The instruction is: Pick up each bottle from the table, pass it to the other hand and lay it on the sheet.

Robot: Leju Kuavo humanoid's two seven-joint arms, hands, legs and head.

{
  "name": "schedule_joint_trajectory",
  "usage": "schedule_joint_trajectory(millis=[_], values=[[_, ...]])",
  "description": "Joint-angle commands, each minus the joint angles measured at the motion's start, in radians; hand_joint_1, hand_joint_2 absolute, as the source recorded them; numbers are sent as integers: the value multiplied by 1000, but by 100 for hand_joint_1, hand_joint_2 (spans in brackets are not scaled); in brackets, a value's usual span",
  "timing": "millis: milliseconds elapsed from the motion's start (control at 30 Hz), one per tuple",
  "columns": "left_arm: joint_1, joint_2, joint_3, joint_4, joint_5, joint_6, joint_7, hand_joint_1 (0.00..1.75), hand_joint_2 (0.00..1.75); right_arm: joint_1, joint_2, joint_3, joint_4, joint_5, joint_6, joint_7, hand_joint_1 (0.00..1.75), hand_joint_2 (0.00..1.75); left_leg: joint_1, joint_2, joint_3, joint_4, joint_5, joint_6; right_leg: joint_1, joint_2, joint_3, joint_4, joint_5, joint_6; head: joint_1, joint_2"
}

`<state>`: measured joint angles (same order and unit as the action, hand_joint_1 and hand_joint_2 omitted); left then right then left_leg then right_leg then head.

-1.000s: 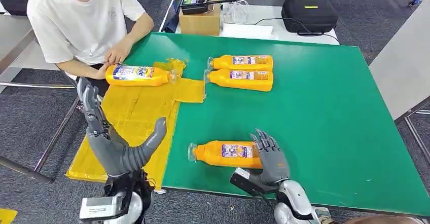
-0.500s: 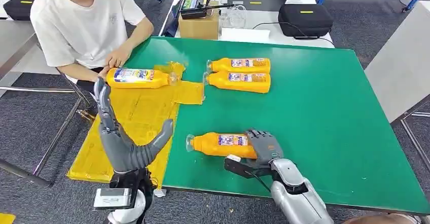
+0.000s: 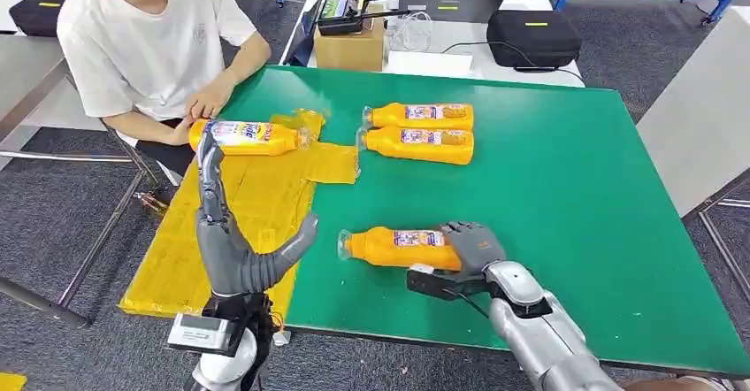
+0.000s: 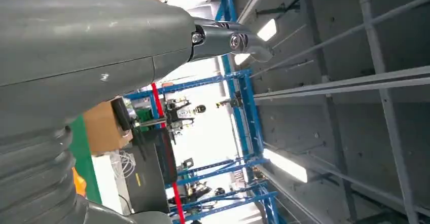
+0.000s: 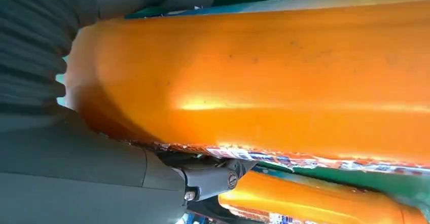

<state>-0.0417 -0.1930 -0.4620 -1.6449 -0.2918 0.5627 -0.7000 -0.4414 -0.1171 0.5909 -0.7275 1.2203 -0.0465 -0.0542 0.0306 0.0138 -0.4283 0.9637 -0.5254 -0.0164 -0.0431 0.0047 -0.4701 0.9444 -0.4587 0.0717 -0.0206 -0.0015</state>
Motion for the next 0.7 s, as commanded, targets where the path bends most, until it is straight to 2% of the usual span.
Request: schedule_joint_trajectory(millis=[33, 67, 100, 133, 167, 200, 267, 367, 467, 567, 700], values=[[-13, 47, 0, 56, 13, 2, 2, 0, 175, 132, -18, -41, -2, -159, -74, -150, 175, 175, 1, -8, -21, 2, 7, 3, 3, -8, -16, -2, 7, -6, 0, 0], [11, 44, 22, 64, 155, -185, 92, 0, 175, 188, -13, -67, -116, -176, -113, -134, 175, 175, 1, -5, -14, 2, 5, 2, 2, -5, -11, -1, 4, -4, 0, 0], [29, 40, 49, 82, 261, -354, 247, 0, 175, 263, -3, -120, -229, -221, -123, -125, 175, 175, 2, -6, -17, 0, 6, 3, 3, -6, -13, -3, 6, -6, 0, 0], [36, 38, 56, 127, 263, -421, 323, 0, 175, 337, 7, -165, -340, -273, -136, -137, 175, 175, 1, -3, -11, 1, 3, 2, 2, -3, -9, -2, 3, -5, 0, 0], [38, 22, 69, 168, 220, -420, 286, 0, 175, 382, 30, -197, -424, -319, -166, -170, 175, 175, 1, -5, -14, -2, 5, 2, 3, -5, -9, -4, 5, -6, 0, 0], [38, 1, 76, 215, 245, -459, 291, 0, 175, 420, 78, -247, -505, -388, -248, -227, 175, 175, 1, -5, -9, -2, 2, 2, 2, -5, 3, -3, 2, -4, 0, 0], [41, -32, 88, 270, 342, -499, 320, 0, 175, 452, 192, -350, -596, -571, -369, -303, 175, 175, 1, -5, -6, -2, 1, 1, 2, -5, 7, -2, 0, -4, 0, 0], [30, -46, 93, 303, 431, -485, 317, 0, 175, 462, 274, -418, -626, -732, -452, -366, 175, 175, 1, -2, -16, -1, 0, 2, 2, -2, -5, 1, 0, -5, 0, 0], [36, -32, 91, 284, 548, -579, 309, 0, 175, 454, 293, -466, -596, -851, -499, -453, 175, 175, 1, -4, -25, -1, 1, 2, 2, -3, -13, 2, 0, -6, -1, 0], [49, -29, 85, 269, 552, -587, 305, 0, 175, 450, 297, -488, -587, -880, -496, -475, 175, 175, 0, -6, -27, -1, 1, 3, 1, -6, -13, 1, 0, -3, -1, 0], [66, -26, 82, 253, 545, -575, 300, 0, 175, 453, 308, -505, -595, -913, -478, -486, 175, 175, 0, -3, -28, -1, 1, 2, 0, -3, -15, 2, 0, -4, 0, 0]])
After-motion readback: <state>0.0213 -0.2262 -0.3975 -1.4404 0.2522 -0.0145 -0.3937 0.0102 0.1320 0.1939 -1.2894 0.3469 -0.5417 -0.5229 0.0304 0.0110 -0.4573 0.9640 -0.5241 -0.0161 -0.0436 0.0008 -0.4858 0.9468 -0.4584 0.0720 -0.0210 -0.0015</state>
